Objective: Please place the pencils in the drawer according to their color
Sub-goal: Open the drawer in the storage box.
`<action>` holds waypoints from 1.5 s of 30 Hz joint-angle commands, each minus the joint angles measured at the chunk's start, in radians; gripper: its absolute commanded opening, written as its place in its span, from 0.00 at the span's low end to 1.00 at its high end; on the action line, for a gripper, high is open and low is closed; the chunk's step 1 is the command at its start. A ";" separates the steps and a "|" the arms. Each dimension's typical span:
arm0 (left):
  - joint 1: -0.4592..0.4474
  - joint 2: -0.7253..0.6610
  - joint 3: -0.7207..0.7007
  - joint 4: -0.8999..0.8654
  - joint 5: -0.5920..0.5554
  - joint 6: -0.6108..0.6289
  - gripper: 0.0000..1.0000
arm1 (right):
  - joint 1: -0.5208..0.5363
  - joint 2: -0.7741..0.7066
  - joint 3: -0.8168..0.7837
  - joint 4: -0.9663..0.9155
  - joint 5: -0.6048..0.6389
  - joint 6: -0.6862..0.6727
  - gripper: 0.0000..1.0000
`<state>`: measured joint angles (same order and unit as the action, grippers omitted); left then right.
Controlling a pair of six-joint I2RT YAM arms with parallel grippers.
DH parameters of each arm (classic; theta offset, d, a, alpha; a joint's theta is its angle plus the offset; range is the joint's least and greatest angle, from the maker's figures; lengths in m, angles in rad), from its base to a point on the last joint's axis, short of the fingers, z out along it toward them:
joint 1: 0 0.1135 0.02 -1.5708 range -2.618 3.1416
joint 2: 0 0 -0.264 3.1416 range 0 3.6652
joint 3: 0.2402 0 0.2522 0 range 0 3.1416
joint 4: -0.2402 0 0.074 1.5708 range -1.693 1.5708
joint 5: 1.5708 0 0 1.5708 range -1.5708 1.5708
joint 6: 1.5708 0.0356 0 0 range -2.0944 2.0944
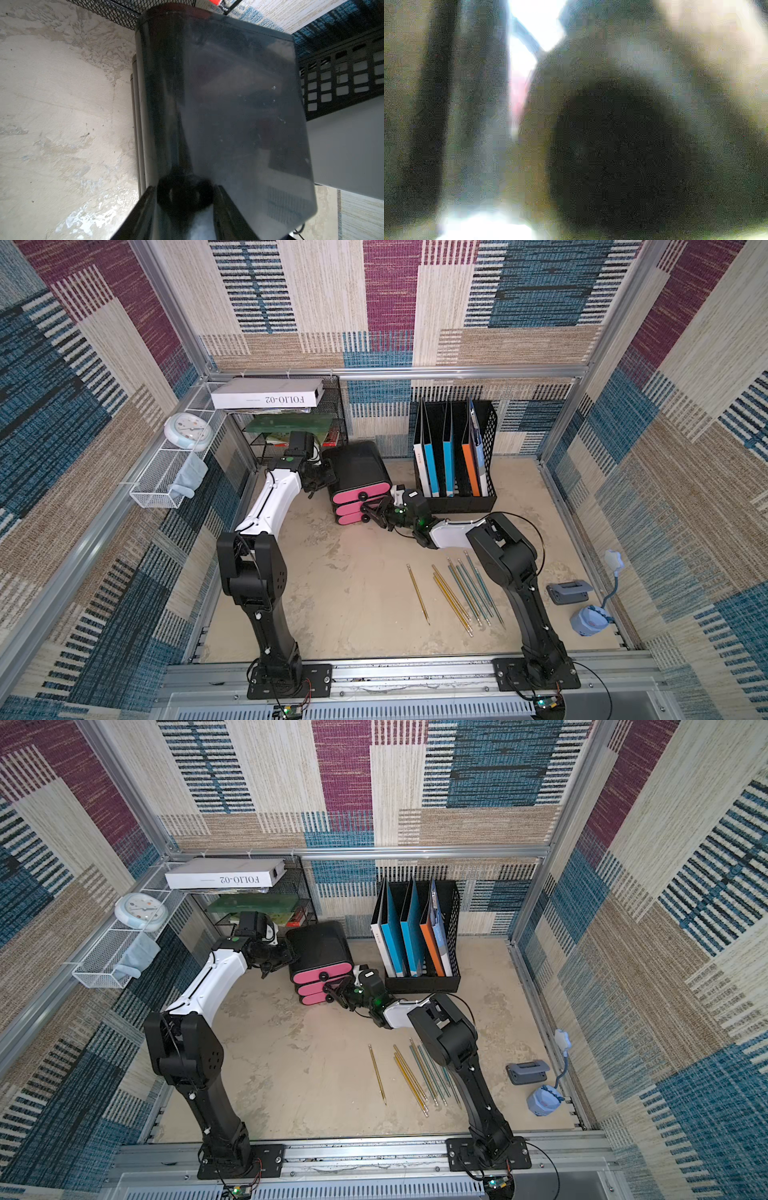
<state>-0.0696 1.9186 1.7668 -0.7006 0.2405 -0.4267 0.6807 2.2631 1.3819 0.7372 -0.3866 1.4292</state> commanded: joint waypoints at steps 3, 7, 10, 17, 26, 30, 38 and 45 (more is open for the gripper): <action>-0.010 0.022 -0.022 -0.172 0.028 0.013 0.46 | 0.003 -0.032 -0.045 0.002 -0.023 -0.003 0.35; -0.010 0.021 -0.024 -0.172 0.028 0.013 0.46 | 0.004 -0.058 -0.080 0.013 -0.026 -0.006 0.35; -0.010 0.020 -0.025 -0.170 0.028 0.013 0.46 | 0.004 -0.086 -0.119 0.017 -0.027 -0.011 0.35; -0.011 0.019 -0.029 -0.165 0.031 0.008 0.46 | 0.006 -0.144 -0.202 0.031 -0.030 -0.013 0.34; -0.016 0.019 -0.036 -0.157 0.033 0.004 0.46 | 0.022 -0.198 -0.286 0.048 -0.024 -0.009 0.34; -0.017 0.018 -0.039 -0.154 0.034 0.002 0.46 | 0.035 -0.213 -0.306 0.050 -0.021 -0.007 0.33; -0.022 0.020 -0.037 -0.154 0.034 0.000 0.46 | 0.054 -0.251 -0.369 0.060 -0.008 -0.001 0.34; -0.026 0.018 -0.034 -0.154 0.035 -0.001 0.46 | 0.057 -0.267 -0.387 0.034 -0.009 -0.017 0.71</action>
<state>-0.0856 1.9129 1.7477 -0.6624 0.2428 -0.4408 0.7361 2.0094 0.9936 0.7803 -0.3973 1.4258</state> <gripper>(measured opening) 0.463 0.696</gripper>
